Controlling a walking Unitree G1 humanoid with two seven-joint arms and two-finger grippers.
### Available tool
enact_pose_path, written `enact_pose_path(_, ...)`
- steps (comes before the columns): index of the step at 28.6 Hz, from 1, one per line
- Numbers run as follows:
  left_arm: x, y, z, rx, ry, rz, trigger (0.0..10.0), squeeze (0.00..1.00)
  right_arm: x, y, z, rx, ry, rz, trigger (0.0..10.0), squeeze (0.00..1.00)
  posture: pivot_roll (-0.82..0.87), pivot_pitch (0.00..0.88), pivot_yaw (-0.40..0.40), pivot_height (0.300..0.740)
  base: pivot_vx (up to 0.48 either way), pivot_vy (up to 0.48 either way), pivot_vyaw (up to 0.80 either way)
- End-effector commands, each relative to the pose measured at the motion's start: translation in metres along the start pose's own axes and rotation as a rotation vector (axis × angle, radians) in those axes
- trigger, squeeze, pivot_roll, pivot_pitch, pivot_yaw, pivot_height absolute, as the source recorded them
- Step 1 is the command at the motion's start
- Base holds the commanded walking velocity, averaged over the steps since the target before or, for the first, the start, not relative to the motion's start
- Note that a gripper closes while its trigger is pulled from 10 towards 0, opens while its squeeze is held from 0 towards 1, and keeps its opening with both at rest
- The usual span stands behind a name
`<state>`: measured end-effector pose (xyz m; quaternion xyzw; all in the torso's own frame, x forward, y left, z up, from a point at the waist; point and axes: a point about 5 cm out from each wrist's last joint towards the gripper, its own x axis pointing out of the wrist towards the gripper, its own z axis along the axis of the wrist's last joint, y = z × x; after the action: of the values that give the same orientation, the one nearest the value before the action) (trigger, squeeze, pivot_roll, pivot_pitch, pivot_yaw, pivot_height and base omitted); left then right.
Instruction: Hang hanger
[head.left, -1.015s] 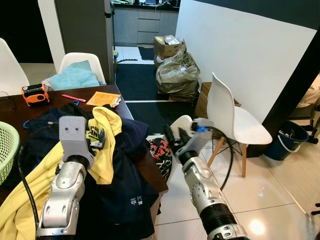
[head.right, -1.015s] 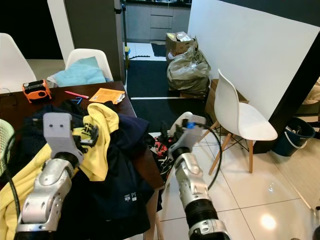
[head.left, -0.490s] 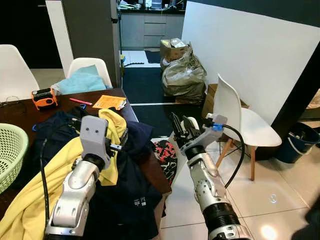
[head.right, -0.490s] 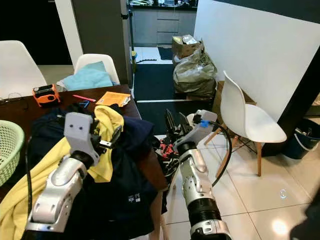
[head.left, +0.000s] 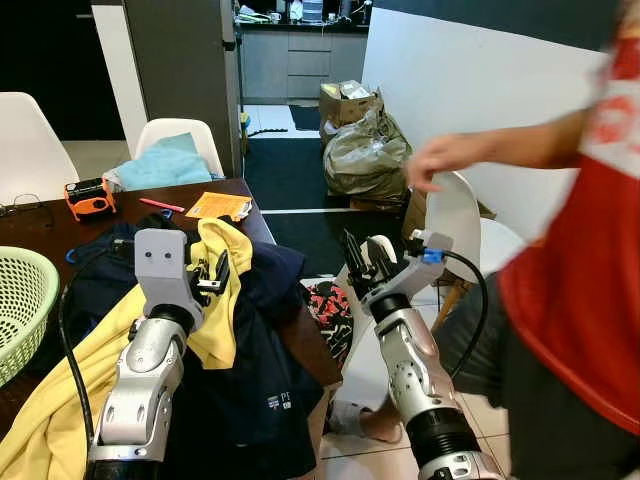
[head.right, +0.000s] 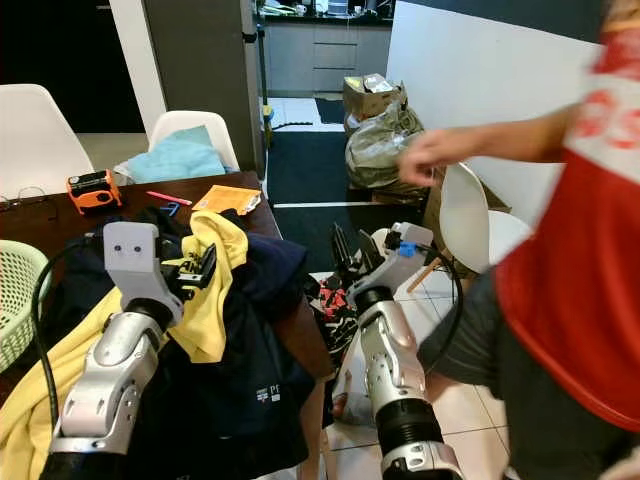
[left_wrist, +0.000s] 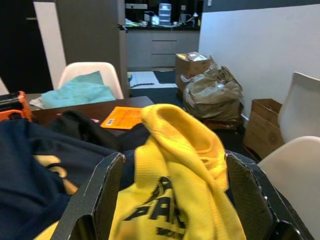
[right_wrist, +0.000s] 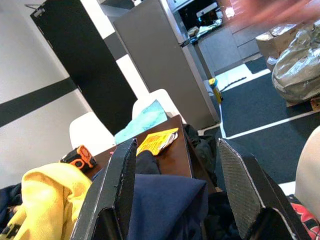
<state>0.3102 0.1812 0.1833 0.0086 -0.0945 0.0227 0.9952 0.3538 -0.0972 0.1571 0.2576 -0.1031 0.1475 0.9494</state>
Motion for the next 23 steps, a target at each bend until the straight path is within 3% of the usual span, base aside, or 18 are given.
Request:
enact_pose_path(1,-0.001,0.006,0.001,0.044,0.0,0.011,10.0,0.0,-0.004,0.002,-0.01,0.029,0.033,-0.005,10.0,0.0,0.14,0.0,-0.069,0.74,0.0,0.0,0.0)
enact_pose_path(5,0.008,0.01,0.003,0.094,0.051,-0.034,10.0,0.0,-0.001,0.005,-0.013,0.034,0.044,0.002,10.0,0.0,0.15,0.0,-0.073,0.74,0.0,0.0,0.0)
enact_pose_path(6,0.015,0.038,0.006,0.058,0.074,0.173,10.0,0.0,0.001,0.009,-0.013,0.034,0.045,0.011,10.0,0.0,0.15,0.0,-0.062,0.74,0.0,0.0,0.0)
enact_pose_path(7,0.015,0.038,0.006,0.058,0.074,0.173,10.0,0.0,0.001,0.009,-0.013,0.034,0.045,0.011,10.0,0.0,0.15,0.0,-0.062,0.74,0.0,0.0,0.0)
enact_pose_path(8,0.013,0.068,0.014,0.069,0.045,0.374,10.0,0.0,0.004,0.012,-0.011,0.037,0.038,0.023,10.0,0.0,0.14,0.0,-0.06,0.74,0.0,0.0,0.0)
enact_pose_path(9,0.013,0.068,0.014,0.069,0.045,0.374,10.0,0.0,0.004,0.012,-0.011,0.037,0.038,0.023,10.0,0.0,0.14,0.0,-0.06,0.74,0.0,0.0,0.0)
enact_pose_path(11,-0.002,0.104,0.034,0.112,-0.069,0.65,10.0,0.0,0.005,0.013,-0.008,0.04,0.025,0.032,10.0,0.0,0.15,0.0,-0.063,0.74,0.0,0.0,0.0)
enact_pose_path(12,-0.002,0.104,0.034,0.112,-0.069,0.65,10.0,0.0,0.005,0.013,-0.008,0.04,0.025,0.032,10.0,0.0,0.15,0.0,-0.063,0.74,0.0,0.0,0.0)
enact_pose_path(13,-0.01,0.109,0.044,0.175,-0.126,0.702,10.0,0.0,0.005,0.012,-0.008,0.047,0.025,0.025,10.0,0.0,0.15,0.0,-0.069,0.74,0.0,0.0,0.0)
enact_pose_path(15,-0.015,0.11,0.048,0.201,-0.154,0.724,10.0,0.0,0.004,0.009,-0.009,0.045,0.031,0.02,10.0,0.0,0.15,0.0,-0.069,0.74,0.0,0.0,0.0)
enact_pose_path(17,-0.01,0.09,0.041,0.221,-0.137,0.599,10.0,0.0,0.001,0.007,-0.011,0.044,0.043,0.018,10.0,0.0,0.16,0.0,-0.085,0.74,0.0,0.0,0.0)
enact_pose_path(18,-0.01,0.09,0.041,0.221,-0.137,0.599,10.0,0.0,0.001,0.007,-0.011,0.044,0.043,0.018,10.0,0.0,0.16,0.0,-0.085,0.74,0.0,0.0,0.0)
enact_pose_path(19,0.0,0.064,0.035,0.195,-0.126,0.426,10.0,0.0,0.001,0.007,-0.012,0.04,0.049,0.021,10.0,0.0,0.16,0.0,-0.083,0.74,0.0,0.0,0.0)
enact_pose_path(20,0.0,0.064,0.035,0.195,-0.126,0.426,10.0,0.0,0.001,0.007,-0.012,0.04,0.049,0.021,10.0,0.0,0.16,0.0,-0.083,0.74,0.0,0.0,0.0)
enact_pose_path(21,0.005,0.04,0.032,0.153,-0.135,0.276,10.0,0.0,0.001,0.007,-0.012,0.04,0.051,0.023,10.0,0.0,0.16,0.0,-0.082,0.74,0.0,0.0,0.0)
enact_pose_path(22,0.005,0.04,0.032,0.153,-0.135,0.276,10.0,0.0,0.001,0.007,-0.012,0.04,0.051,0.023,10.0,0.0,0.16,0.0,-0.082,0.74,0.0,0.0,0.0)
enact_pose_path(23,0.006,0.014,0.031,0.101,-0.15,0.117,10.0,0.0,0.0,0.007,-0.012,0.041,0.048,0.024,10.0,0.0,0.15,0.0,-0.075,0.74,0.0,0.0,0.0)
